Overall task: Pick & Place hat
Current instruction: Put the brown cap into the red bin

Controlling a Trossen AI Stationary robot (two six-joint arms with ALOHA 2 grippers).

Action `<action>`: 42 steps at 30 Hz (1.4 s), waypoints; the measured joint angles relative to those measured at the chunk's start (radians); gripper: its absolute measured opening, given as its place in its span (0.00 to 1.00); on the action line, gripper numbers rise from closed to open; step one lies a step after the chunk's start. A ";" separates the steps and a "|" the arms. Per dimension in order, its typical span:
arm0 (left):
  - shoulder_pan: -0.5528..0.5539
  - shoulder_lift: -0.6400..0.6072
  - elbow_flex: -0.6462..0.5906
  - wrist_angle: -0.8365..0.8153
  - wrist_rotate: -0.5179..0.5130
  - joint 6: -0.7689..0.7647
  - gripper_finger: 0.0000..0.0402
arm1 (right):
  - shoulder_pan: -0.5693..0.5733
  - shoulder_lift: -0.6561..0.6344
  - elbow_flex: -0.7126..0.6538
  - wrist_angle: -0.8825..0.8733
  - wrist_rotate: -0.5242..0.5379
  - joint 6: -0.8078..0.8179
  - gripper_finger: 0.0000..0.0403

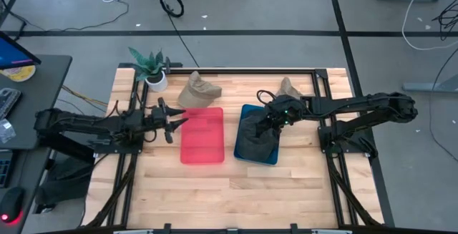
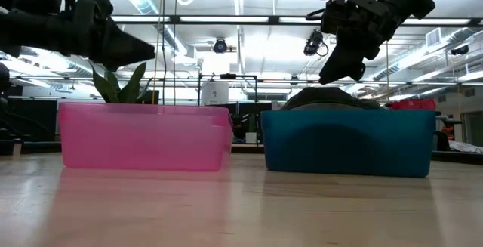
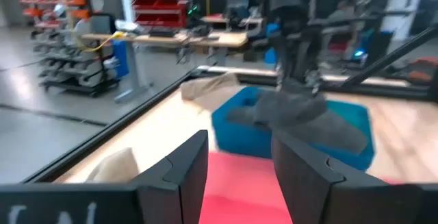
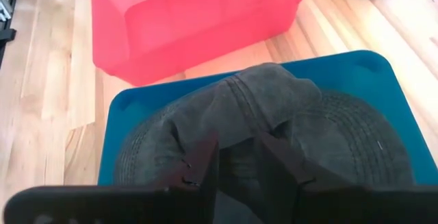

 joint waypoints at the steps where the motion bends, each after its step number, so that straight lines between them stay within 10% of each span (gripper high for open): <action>1: 0.001 -0.004 0.000 -0.020 -0.009 0.000 0.41 | 0.000 0.000 0.000 -0.004 0.000 0.000 0.24; 28: 0.000 -0.514 0.000 -0.393 0.111 0.026 0.41 | 0.000 0.000 0.000 -0.032 -0.003 0.009 0.24; 42: 0.001 -0.504 -0.064 -0.362 0.174 0.029 0.41 | 0.000 0.000 0.000 -0.019 0.057 0.008 0.24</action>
